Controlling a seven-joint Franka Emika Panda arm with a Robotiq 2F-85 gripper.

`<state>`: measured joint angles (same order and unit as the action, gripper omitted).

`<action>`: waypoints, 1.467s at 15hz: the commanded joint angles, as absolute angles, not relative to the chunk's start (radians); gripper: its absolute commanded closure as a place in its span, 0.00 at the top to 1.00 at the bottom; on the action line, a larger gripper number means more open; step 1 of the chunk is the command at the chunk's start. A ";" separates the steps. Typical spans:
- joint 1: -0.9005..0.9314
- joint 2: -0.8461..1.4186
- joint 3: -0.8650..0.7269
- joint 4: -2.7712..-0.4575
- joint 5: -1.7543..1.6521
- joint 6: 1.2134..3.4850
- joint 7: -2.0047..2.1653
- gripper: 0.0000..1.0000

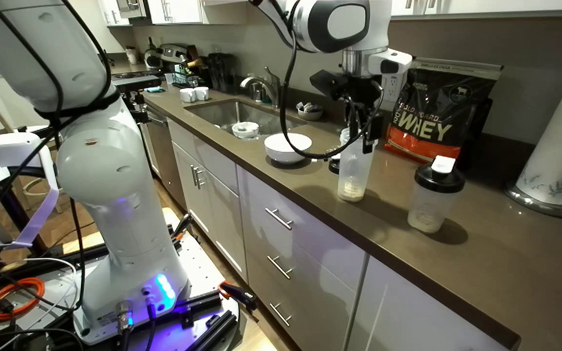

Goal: Move the left bottle to the left side of the bowl

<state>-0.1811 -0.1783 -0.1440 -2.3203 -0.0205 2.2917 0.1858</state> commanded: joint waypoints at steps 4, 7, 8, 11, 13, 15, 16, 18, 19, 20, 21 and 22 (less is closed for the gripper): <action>-0.187 -0.169 -0.154 -2.312 -0.028 2.301 0.172 0.80; -0.191 -0.169 -0.162 -2.312 -0.034 2.302 0.173 0.73; -0.192 -0.169 -0.165 -2.312 -0.035 2.301 0.172 0.68; -0.192 -0.169 -0.170 -2.313 -0.033 2.303 0.172 0.45; -0.191 -0.168 -0.172 -2.313 -0.031 2.303 0.172 0.41; -0.189 -0.167 -0.171 -2.312 -0.031 2.304 0.173 0.23; -0.188 -0.167 -0.170 -2.311 -0.031 2.303 0.174 0.17; -0.187 -0.168 -0.166 -2.312 -0.038 2.303 0.178 0.10; -0.186 -0.170 -0.164 -2.312 -0.041 2.301 0.178 0.03; -0.186 -0.171 -0.163 -2.312 -0.044 2.301 0.179 0.02; -0.185 -0.171 -0.161 -2.312 -0.045 2.301 0.179 0.01; -0.184 -0.172 -0.160 -2.312 -0.047 2.299 0.179 0.04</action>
